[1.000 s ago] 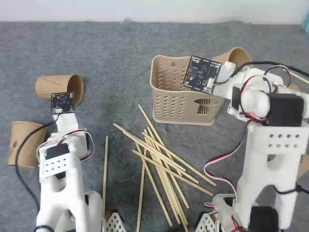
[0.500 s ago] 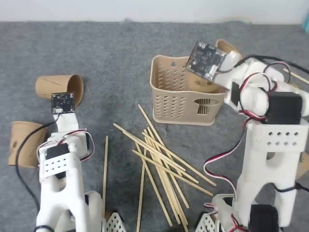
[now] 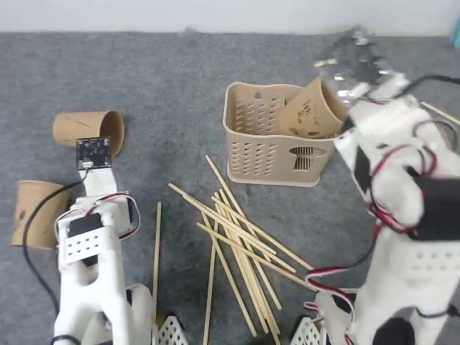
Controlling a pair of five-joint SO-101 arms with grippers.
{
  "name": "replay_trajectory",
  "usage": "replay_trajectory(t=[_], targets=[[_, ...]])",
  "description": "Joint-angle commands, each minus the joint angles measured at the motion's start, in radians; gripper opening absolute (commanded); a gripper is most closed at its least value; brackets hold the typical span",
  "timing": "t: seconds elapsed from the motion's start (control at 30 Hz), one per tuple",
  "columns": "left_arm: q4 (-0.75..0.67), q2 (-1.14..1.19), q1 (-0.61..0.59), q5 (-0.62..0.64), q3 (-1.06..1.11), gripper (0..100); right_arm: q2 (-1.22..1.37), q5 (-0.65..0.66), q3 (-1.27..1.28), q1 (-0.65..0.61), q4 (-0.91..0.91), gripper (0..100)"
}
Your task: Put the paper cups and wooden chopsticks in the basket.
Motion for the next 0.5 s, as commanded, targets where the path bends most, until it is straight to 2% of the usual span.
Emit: replay_trajectory(t=[0.0,0.2,0.3,0.47], targets=[[-0.002,-0.031,0.002,-0.006,-0.007,4,-0.067,-0.104,0.063,0.097,0.036,2.5],[-0.002,-0.031,0.0,-0.006,-0.007,4,-0.107,-0.14,0.351,0.162,-0.097,1.1],[-0.002,-0.031,0.0,-0.006,-0.007,4,-0.13,-0.278,0.434,0.191,-0.226,3.5],[0.0,-0.031,0.0,-0.006,-0.007,4,-0.12,-0.577,0.408,0.196,-0.277,21.4]])
